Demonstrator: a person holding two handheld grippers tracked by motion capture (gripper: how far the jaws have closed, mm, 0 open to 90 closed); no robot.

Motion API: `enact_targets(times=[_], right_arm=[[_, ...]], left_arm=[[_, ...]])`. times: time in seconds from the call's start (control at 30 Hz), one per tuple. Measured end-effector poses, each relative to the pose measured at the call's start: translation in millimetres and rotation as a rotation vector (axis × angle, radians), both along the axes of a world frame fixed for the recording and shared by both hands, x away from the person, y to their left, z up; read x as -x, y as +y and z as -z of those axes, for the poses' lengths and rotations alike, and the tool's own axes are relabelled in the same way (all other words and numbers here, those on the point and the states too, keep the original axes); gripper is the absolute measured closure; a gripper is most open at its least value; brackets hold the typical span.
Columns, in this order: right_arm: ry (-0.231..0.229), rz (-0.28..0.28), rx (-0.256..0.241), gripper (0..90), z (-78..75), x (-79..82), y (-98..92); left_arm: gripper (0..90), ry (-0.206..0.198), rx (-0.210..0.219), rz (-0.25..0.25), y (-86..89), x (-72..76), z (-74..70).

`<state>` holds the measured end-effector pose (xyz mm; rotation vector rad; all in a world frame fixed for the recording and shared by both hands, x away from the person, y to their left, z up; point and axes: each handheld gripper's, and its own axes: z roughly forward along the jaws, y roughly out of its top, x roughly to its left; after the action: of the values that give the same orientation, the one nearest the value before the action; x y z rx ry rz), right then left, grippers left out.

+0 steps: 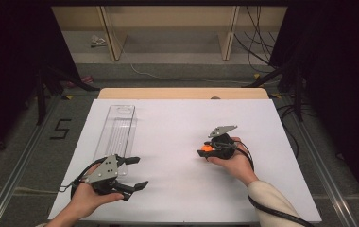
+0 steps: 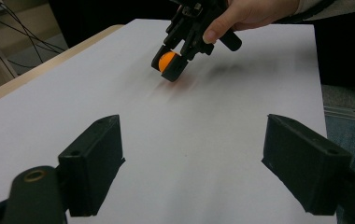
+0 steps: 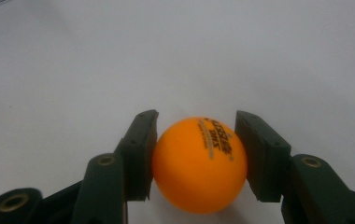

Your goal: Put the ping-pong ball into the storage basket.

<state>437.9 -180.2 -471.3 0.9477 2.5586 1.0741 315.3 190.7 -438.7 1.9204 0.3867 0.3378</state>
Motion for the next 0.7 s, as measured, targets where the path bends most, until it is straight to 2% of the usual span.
enact_targets(times=[0.7], right_arm=[[-0.014, -0.018, -0.026, 51.1, -8.9, 1.5, 5.2]], left_arm=[[19.9, -0.003, -0.01, 0.005, -0.5, 0.3, -0.2]])
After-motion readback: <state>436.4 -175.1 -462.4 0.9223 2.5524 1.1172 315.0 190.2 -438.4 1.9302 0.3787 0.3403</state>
